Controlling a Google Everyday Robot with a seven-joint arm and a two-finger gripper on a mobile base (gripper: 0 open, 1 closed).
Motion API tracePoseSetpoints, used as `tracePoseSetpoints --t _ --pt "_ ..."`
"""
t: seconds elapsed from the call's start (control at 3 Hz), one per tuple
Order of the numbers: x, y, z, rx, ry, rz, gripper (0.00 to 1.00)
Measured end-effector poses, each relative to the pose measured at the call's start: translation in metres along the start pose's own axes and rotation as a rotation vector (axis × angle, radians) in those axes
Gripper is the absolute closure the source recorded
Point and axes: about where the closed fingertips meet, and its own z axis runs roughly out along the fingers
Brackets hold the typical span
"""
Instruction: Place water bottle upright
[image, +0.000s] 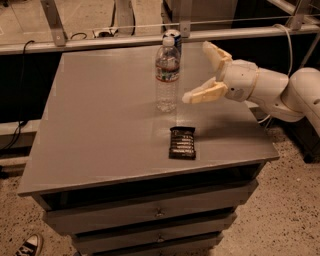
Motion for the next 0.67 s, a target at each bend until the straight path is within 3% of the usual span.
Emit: tracePoseSetpoints --t 0.33,0.67 --pt "-0.0177 -0.0054 -0.0425 0.004 0.081 0.008 0.0" --pt "-0.0171 -0.0013 -0.0419 -0.017 0.085 0.014 0.0"
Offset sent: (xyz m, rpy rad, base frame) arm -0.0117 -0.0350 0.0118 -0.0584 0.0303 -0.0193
